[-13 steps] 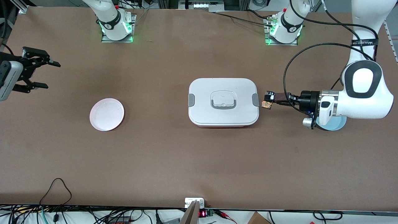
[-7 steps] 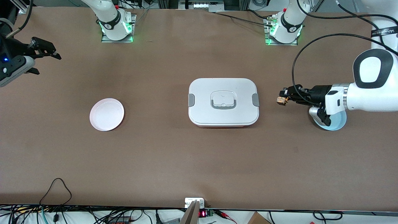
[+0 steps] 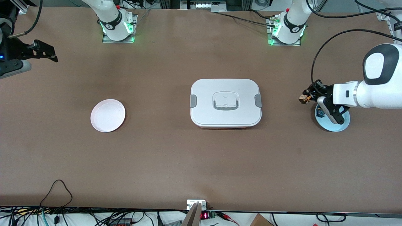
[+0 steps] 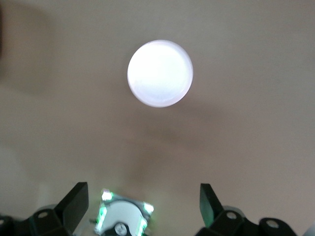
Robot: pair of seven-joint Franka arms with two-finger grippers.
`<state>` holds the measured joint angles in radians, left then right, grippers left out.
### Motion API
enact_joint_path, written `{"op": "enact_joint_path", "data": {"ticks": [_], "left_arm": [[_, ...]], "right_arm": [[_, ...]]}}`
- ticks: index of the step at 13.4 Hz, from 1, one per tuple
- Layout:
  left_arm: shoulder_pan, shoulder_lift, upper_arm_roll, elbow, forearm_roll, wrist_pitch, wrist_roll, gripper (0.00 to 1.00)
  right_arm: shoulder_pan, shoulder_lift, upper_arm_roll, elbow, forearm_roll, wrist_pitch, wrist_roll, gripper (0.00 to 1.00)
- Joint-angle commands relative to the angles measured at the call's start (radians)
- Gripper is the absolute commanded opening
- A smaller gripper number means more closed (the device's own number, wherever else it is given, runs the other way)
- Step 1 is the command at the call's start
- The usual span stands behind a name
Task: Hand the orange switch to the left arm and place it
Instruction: 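Carry the orange switch with the left gripper toward the light-blue dish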
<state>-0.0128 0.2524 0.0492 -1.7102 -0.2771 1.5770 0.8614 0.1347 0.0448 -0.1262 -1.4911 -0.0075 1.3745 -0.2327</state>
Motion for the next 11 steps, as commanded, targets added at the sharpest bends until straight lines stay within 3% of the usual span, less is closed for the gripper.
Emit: {"op": "enact_joint_path", "data": {"ticks": [1,4,11], "left_arm": [[0.027,-0.024,-0.014,-0.009,0.129,0.008,0.160,0.00],[0.027,-0.024,-0.014,-0.015,0.209,0.093,0.330,0.00],[0.128,0.018,-0.014,-0.022,0.232,0.222,0.731,0.00]], "right_arm": [[0.005,-0.014,-0.004,-0.028,-0.008,0.067,0.139,1.00],[-0.010,-0.010,-0.009,-0.029,0.006,0.159,0.256,1.00],[0.000,0.061,0.005,-0.026,0.009,0.149,0.236,1.00]]}}
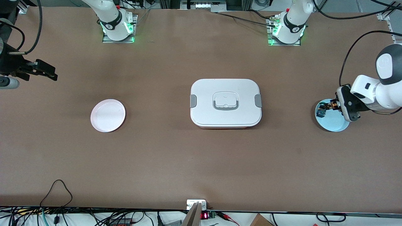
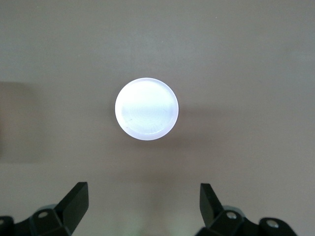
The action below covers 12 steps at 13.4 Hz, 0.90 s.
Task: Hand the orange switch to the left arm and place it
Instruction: 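Lower the orange switch into the light-blue dish with the left gripper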
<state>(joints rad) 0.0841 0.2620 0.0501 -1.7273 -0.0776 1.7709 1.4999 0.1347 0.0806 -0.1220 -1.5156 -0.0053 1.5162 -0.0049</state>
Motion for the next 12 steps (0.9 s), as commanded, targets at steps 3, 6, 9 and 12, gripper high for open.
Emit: {"op": "enact_joint_path", "data": {"ticks": [3,6,9,12], "left_arm": [[0.063,0.022,-0.015,-0.014,0.053,0.030,0.117,0.00],[0.098,0.049,-0.015,-0.017,0.096,0.096,0.195,0.00],[0.138,0.083,-0.015,-0.035,0.098,0.166,0.262,0.00],[0.184,0.138,-0.015,-0.047,0.098,0.234,0.334,0.00]], "right_arm": [[0.000,0.054,-0.001,-0.004,-0.005,0.113,0.008,1.00],[-0.004,0.110,-0.002,0.014,0.008,0.170,0.011,1.00],[-0.001,0.113,-0.001,0.015,0.019,0.170,0.003,1.00],[0.025,0.081,0.001,-0.026,0.018,0.125,0.003,1.00]]}}
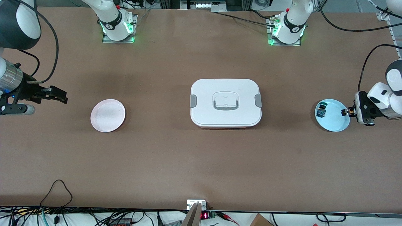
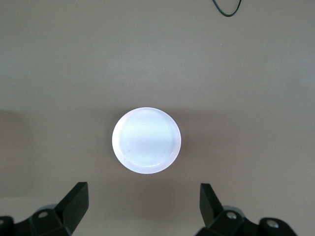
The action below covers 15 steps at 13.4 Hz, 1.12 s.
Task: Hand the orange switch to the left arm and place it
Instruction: 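Lower the orange switch into the light-blue dish with the left gripper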
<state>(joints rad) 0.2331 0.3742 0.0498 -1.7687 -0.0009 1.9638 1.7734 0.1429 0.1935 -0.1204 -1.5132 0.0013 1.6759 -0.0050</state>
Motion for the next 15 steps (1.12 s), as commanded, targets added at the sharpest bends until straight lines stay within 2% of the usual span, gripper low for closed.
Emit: {"op": "enact_joint_path", "data": {"ticks": [1,4,7,10,15], "left_arm": [[0.047,0.041,-0.014,-0.008,0.021,0.068,0.086,0.00],[0.074,0.084,-0.014,-0.020,0.021,0.112,0.122,0.00],[0.104,0.120,-0.018,-0.034,0.021,0.181,0.187,0.00],[0.138,0.158,-0.039,-0.066,0.010,0.185,0.184,0.00],[0.175,0.157,-0.068,-0.176,0.002,0.250,0.182,0.00]], "right_arm": [[0.018,-0.066,-0.001,-0.073,0.011,-0.032,0.004,1.00],[0.018,-0.163,0.001,-0.212,0.014,0.023,0.008,1.00],[0.018,-0.172,-0.001,-0.226,0.016,0.045,0.016,1.00],[0.020,-0.184,0.001,-0.239,0.016,0.053,0.017,1.00],[0.018,-0.183,-0.001,-0.239,0.012,0.082,0.016,1.00]]}}
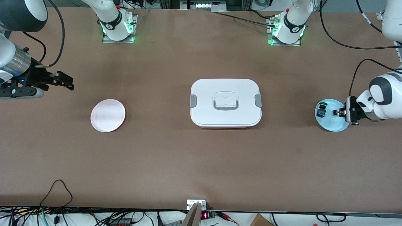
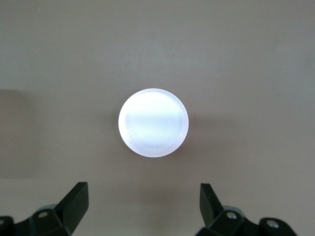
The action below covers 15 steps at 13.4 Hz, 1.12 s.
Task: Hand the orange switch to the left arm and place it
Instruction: 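Lower the orange switch into the light-blue dish with the left gripper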
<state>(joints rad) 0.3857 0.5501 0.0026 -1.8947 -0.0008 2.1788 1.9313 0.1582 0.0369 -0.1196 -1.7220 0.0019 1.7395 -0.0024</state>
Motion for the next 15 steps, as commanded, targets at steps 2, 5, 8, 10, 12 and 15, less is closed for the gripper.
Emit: {"op": "enact_joint_path", "data": {"ticks": [2,5,8,10,12,15], "left_arm": [[0.024,-0.021,-0.021,-0.075,0.002,0.050,0.026,0.00],[0.028,-0.021,-0.021,-0.075,0.002,0.050,0.029,0.00],[0.041,-0.025,-0.023,-0.072,-0.049,0.070,0.032,1.00],[0.053,-0.041,-0.023,-0.072,-0.079,0.064,0.034,1.00],[0.053,-0.073,-0.036,-0.073,-0.079,0.046,0.035,1.00],[0.053,-0.130,-0.058,-0.073,-0.080,-0.011,0.032,1.00]], "right_arm": [[0.003,-0.026,-0.002,-0.030,0.012,0.017,0.015,1.00],[0.001,-0.025,-0.002,-0.030,0.012,0.012,0.015,1.00],[0.000,-0.023,-0.002,-0.030,0.012,0.014,0.015,1.00],[-0.002,-0.022,-0.003,-0.030,0.013,0.015,0.015,1.00],[-0.003,-0.020,-0.005,-0.030,0.013,0.020,0.015,1.00],[-0.003,-0.020,-0.005,-0.028,0.013,0.025,0.015,1.00]]}}
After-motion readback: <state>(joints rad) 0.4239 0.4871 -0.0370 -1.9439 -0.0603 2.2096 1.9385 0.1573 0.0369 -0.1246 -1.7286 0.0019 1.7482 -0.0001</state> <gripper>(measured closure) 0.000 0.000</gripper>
